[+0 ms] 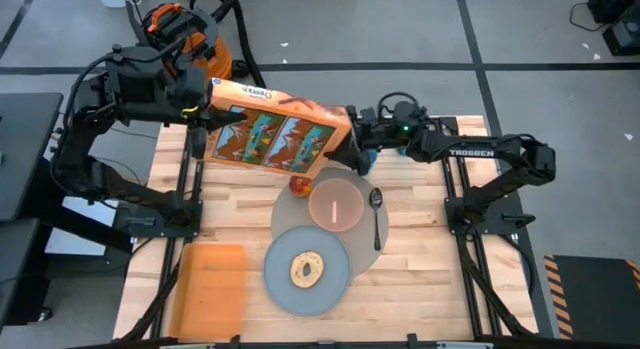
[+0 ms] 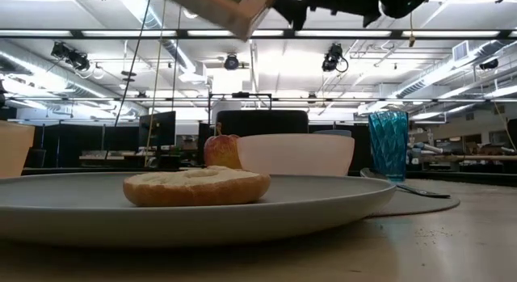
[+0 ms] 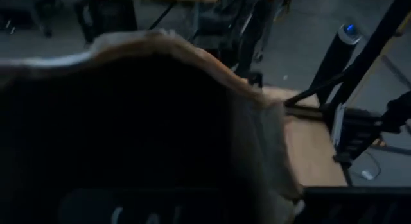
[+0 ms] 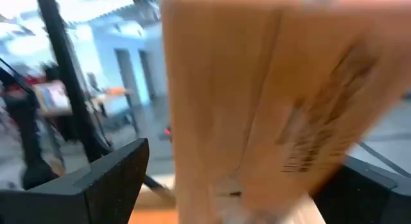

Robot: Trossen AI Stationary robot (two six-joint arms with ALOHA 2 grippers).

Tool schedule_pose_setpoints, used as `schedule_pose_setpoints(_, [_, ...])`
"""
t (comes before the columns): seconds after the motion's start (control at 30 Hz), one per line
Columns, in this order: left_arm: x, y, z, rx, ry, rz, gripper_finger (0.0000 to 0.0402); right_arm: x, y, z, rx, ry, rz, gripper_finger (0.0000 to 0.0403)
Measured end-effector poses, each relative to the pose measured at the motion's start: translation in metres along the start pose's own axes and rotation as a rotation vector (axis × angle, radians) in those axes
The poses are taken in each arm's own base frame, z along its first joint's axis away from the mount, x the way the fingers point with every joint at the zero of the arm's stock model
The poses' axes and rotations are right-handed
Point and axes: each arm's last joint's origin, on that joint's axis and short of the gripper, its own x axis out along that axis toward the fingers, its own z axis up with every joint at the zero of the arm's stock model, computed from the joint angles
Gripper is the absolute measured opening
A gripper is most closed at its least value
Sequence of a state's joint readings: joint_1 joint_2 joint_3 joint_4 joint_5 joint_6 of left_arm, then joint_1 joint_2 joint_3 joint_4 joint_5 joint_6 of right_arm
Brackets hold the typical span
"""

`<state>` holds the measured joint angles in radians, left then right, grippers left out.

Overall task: Arrange a breakfast setting
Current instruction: Pour the yellow cereal into the light orange bowl

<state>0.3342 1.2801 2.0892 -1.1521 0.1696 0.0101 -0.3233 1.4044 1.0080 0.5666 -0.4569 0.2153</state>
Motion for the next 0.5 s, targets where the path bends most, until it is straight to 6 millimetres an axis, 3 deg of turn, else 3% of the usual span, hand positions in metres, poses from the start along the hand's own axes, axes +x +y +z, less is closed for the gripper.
schedule_pose_setpoints(0.27, [0.019,-0.004,0.011,0.041,-0.072,-0.046,0.0004,-0.001,0.005,0.017,0.083,-0.161,0.055,0.0354])
schedule_pose_setpoints(0.5, [0.035,-0.004,0.015,0.052,-0.079,-0.059,0.0005,0.000,0.011,0.020,0.088,-0.195,0.085,0.0260])
